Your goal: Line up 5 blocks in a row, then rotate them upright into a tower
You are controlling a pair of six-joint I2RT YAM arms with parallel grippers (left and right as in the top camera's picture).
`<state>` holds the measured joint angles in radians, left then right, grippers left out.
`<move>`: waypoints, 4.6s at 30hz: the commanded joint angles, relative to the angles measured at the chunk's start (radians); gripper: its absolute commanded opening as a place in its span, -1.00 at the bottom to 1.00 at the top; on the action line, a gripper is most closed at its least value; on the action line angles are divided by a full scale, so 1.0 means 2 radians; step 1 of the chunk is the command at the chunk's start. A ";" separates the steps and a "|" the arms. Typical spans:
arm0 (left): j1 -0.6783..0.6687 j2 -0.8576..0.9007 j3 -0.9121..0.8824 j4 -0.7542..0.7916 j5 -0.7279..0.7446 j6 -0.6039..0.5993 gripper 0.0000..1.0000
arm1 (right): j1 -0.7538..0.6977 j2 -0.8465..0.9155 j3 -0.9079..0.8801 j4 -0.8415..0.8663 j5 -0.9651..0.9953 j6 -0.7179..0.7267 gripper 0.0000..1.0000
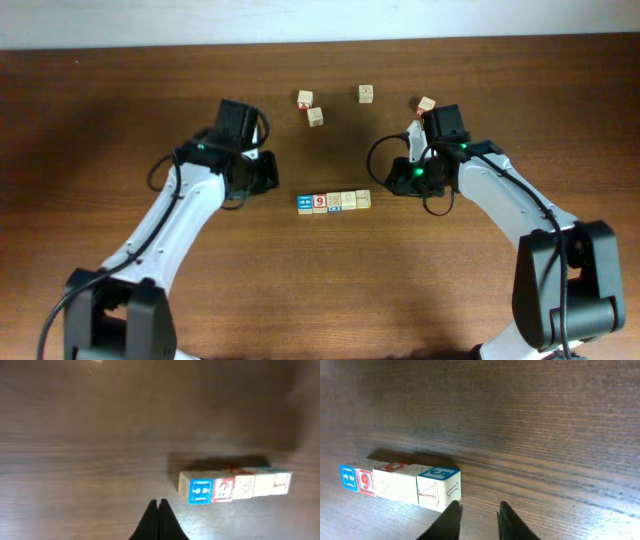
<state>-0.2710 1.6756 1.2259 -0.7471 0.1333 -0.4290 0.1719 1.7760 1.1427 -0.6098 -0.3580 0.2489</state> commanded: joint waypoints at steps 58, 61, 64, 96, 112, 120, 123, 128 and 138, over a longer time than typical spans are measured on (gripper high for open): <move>-0.024 0.082 -0.083 0.160 0.106 0.011 -1.00 | 0.013 0.064 -0.003 0.031 -0.055 -0.040 -0.92; -0.024 0.082 -0.083 0.160 0.106 0.009 -1.00 | 0.013 0.064 -0.003 0.031 -0.066 -0.046 -0.92; -0.024 0.082 -0.083 0.160 0.106 0.007 -1.00 | 0.013 0.064 -0.003 0.031 -0.067 -0.043 -0.92; 0.001 0.082 -0.081 0.147 0.142 0.044 -1.00 | 0.051 0.065 -0.004 0.017 -0.064 0.011 -0.92; 0.036 0.082 -0.073 0.102 0.204 0.175 -1.00 | 0.051 0.065 -0.004 0.021 -0.067 0.011 -0.92; 0.035 0.086 -0.073 0.123 0.178 0.144 -1.00 | 0.051 0.065 -0.004 0.025 -0.068 0.011 -0.92; 0.035 0.112 -0.073 0.125 0.191 0.136 -1.00 | 0.051 0.065 -0.004 0.025 -0.068 0.011 -0.92; 0.035 0.117 -0.072 0.130 0.197 0.136 -1.00 | 0.051 0.065 -0.004 0.025 -0.068 0.011 -0.92; 0.042 0.117 -0.035 0.093 0.197 0.133 -1.00 | 0.051 0.065 -0.004 0.025 -0.068 0.011 -0.92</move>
<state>-0.1928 1.9057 1.1378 -0.5400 0.5102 -0.1574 0.2642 1.8957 1.1416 -0.5632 -0.4778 0.2653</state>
